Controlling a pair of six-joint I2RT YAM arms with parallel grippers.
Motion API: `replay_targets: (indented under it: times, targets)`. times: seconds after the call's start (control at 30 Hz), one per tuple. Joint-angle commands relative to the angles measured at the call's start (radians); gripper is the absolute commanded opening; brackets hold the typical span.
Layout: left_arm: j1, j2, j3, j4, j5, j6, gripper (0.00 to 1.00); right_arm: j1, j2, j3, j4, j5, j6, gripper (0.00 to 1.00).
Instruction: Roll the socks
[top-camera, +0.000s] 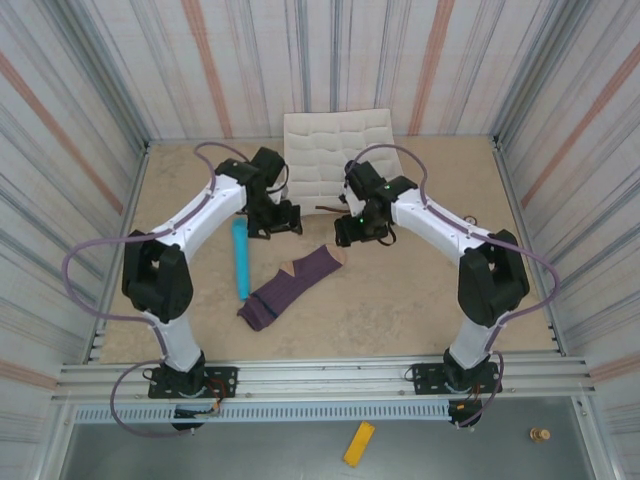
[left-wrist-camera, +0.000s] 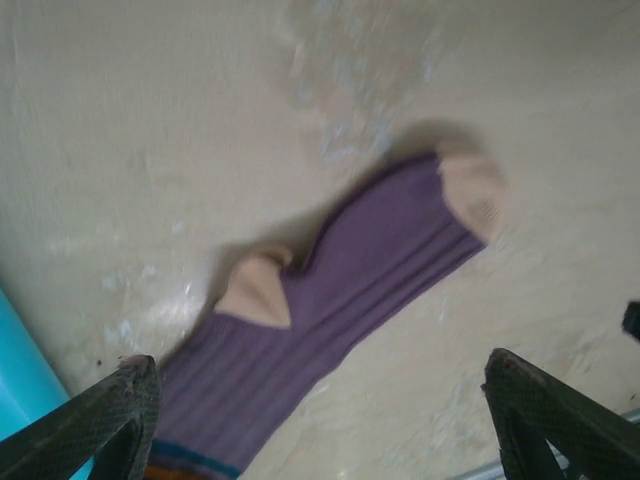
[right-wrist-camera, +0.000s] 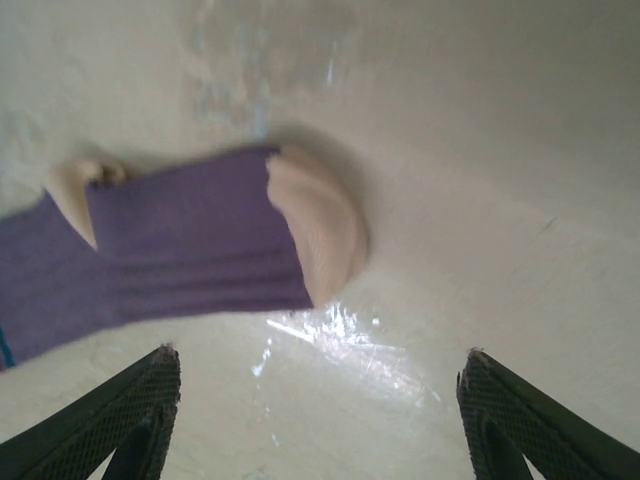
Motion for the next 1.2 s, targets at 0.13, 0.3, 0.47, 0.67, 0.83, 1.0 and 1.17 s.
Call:
replay_targets:
  times: [0.13,0.3,0.47,0.67,0.83,1.0,1.17]
  targets:
    - [-0.028,-0.147,-0.253,0.118,0.023,-0.059,0.84,0.046,-0.017,-0.166,0.24,-0.013,0.062,0.7]
    - [-0.057,-0.215,-0.355,0.151,0.021,-0.087,0.83,0.059,0.054,-0.182,0.32,0.041,0.073,0.65]
    - [-0.067,-0.304,-0.453,0.21,0.043,-0.122,0.84,0.064,0.125,-0.168,0.363,0.095,0.097,0.62]
    - [-0.067,-0.376,-0.499,0.196,0.028,-0.133,0.85,0.086,0.165,-0.175,0.364,0.146,0.101,0.54]
    - [-0.068,-0.393,-0.503,0.184,0.016,-0.135,0.85,0.09,0.172,-0.215,0.388,0.211,0.101,0.32]
    - [-0.067,-0.382,-0.494,0.185,0.019,-0.135,0.85,0.056,0.161,-0.239,0.376,0.287,0.059,0.17]
    - [-0.067,-0.364,-0.493,0.204,0.019,-0.137,0.85,-0.029,0.117,-0.263,0.381,0.325,-0.02,0.16]
